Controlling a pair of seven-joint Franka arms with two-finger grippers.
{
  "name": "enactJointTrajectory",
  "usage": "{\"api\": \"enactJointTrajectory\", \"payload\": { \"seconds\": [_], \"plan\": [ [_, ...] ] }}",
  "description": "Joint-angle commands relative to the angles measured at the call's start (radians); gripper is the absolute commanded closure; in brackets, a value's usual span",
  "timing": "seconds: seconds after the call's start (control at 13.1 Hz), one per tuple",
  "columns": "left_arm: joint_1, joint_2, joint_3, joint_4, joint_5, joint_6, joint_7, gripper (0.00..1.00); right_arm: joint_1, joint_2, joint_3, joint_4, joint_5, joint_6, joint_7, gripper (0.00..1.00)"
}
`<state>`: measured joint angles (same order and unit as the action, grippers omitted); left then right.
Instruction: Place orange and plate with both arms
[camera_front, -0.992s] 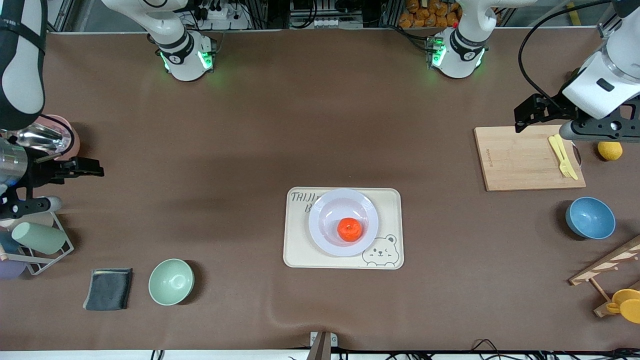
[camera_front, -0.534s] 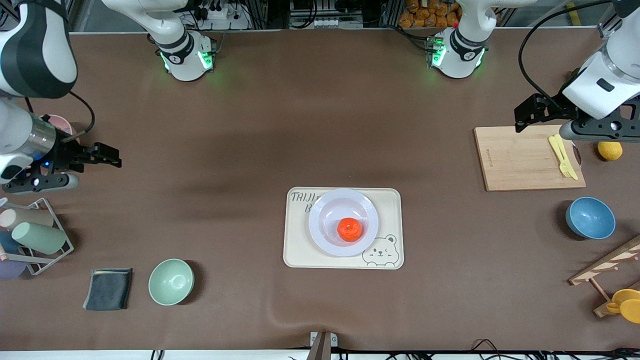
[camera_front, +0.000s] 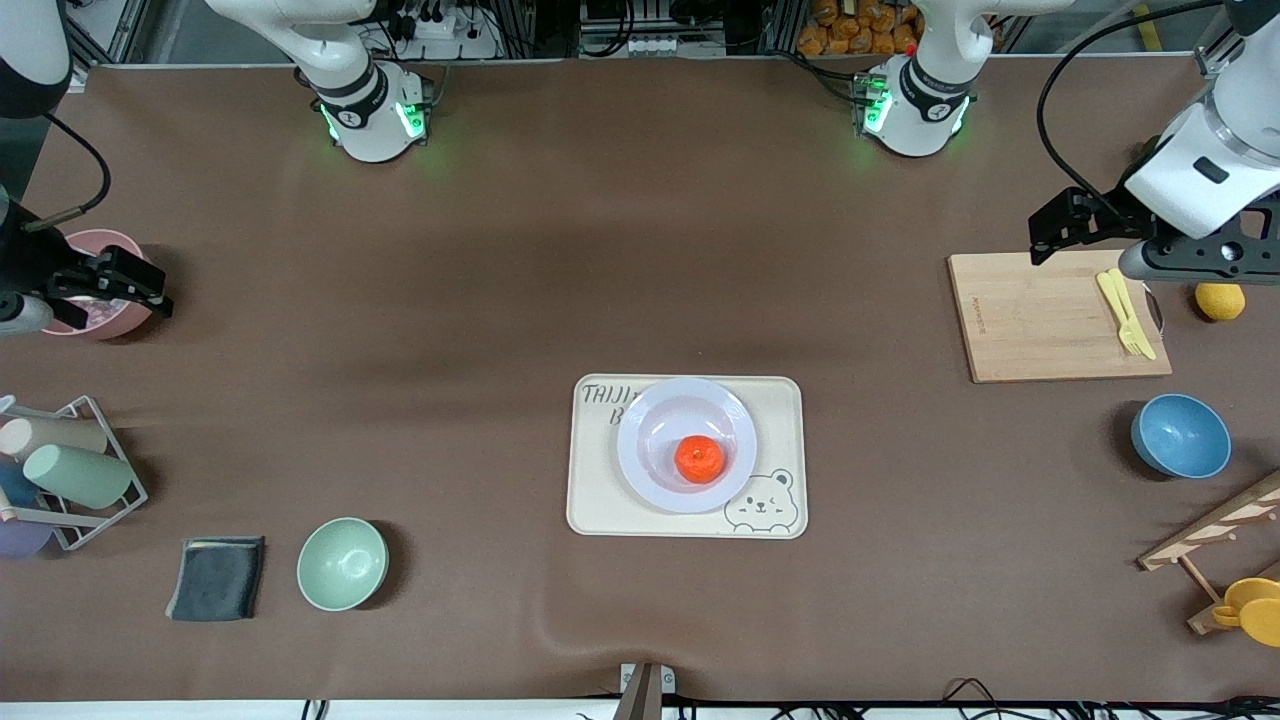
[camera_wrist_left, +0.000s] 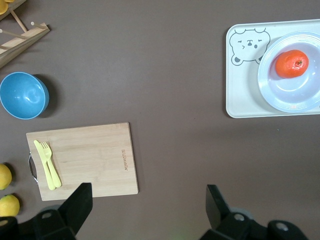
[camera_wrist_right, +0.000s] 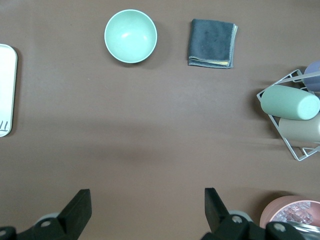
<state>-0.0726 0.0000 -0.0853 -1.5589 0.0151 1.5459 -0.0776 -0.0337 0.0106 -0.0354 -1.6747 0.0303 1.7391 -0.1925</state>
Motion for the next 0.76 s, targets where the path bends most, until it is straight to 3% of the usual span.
{"api": "enactJointTrajectory", "payload": {
  "seconds": [0.0, 0.69],
  "plan": [
    [0.008, -0.009, -0.007, -0.001, 0.006, 0.005, 0.006, 0.00, -0.023, 0.000, 0.019, 0.009, -0.001, -0.006, -0.016, 0.00],
    [0.008, -0.017, -0.007, -0.006, 0.005, 0.005, -0.008, 0.00, -0.022, 0.006, 0.015, 0.059, -0.006, -0.046, -0.016, 0.00]
  ]
}}
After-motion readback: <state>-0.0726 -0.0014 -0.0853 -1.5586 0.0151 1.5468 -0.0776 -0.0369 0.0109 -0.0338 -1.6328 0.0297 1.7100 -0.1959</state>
